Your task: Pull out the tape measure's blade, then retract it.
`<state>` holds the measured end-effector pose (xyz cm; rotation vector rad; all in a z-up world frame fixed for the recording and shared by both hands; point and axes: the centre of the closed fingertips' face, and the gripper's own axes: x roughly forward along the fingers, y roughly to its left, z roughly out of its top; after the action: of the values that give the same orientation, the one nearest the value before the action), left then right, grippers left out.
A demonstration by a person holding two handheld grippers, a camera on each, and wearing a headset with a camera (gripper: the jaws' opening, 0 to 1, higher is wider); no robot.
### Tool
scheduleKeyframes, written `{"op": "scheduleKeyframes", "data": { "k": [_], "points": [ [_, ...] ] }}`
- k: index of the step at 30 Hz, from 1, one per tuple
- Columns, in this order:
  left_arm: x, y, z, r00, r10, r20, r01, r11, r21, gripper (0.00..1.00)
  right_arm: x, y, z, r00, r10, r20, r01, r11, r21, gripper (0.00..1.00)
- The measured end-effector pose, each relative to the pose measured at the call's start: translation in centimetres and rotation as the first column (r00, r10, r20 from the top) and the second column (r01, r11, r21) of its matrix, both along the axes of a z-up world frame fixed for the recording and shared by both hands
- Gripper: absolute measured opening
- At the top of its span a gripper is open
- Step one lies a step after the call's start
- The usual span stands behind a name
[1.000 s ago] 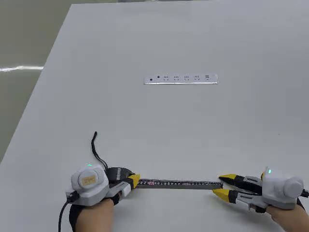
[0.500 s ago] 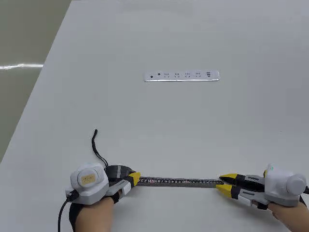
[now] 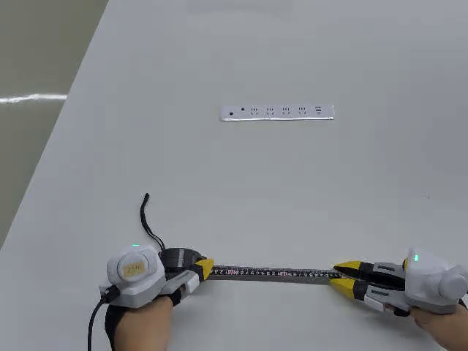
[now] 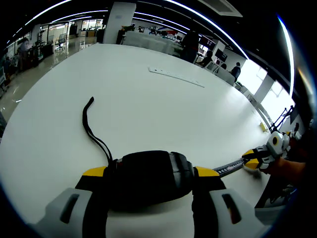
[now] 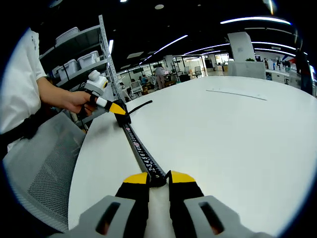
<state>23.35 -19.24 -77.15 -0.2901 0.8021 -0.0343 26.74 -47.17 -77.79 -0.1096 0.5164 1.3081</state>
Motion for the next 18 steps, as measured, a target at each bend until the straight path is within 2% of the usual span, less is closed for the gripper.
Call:
{"op": "scheduleKeyframes", "data": {
  "k": [1, 2, 4, 5, 18],
  "points": [
    [0.00, 0.00, 0.00, 1.000, 0.000, 0.000, 0.000, 1.000, 0.001, 0.66, 0.09, 0.13, 0.37, 0.999, -0.003, 0.035, 0.003, 1.000, 0.013, 0.13],
    [0.01, -0.01, -0.01, 1.000, 0.000, 0.000, 0.000, 1.000, 0.001, 0.66, -0.02, 0.08, 0.40, 1.000, -0.010, 0.022, 0.009, 1.000, 0.020, 0.13],
    [0.01, -0.02, -0.01, 1.000, 0.000, 0.003, 0.000, 1.000, 0.004, 0.65, -0.04, 0.11, 0.47, 0.999, -0.014, 0.033, 0.013, 0.999, 0.031, 0.12],
    [0.01, -0.02, -0.01, 1.000, 0.000, 0.004, 0.000, 1.000, 0.005, 0.65, -0.08, 0.12, 0.35, 0.998, -0.005, 0.057, 0.004, 1.000, 0.019, 0.12],
    [-0.05, 0.01, 0.04, 1.000, 0.005, 0.003, -0.005, 1.000, 0.014, 0.64, 0.14, 0.15, 0.53, 0.997, -0.023, 0.073, 0.022, 1.000, 0.022, 0.12]
  ]
}}
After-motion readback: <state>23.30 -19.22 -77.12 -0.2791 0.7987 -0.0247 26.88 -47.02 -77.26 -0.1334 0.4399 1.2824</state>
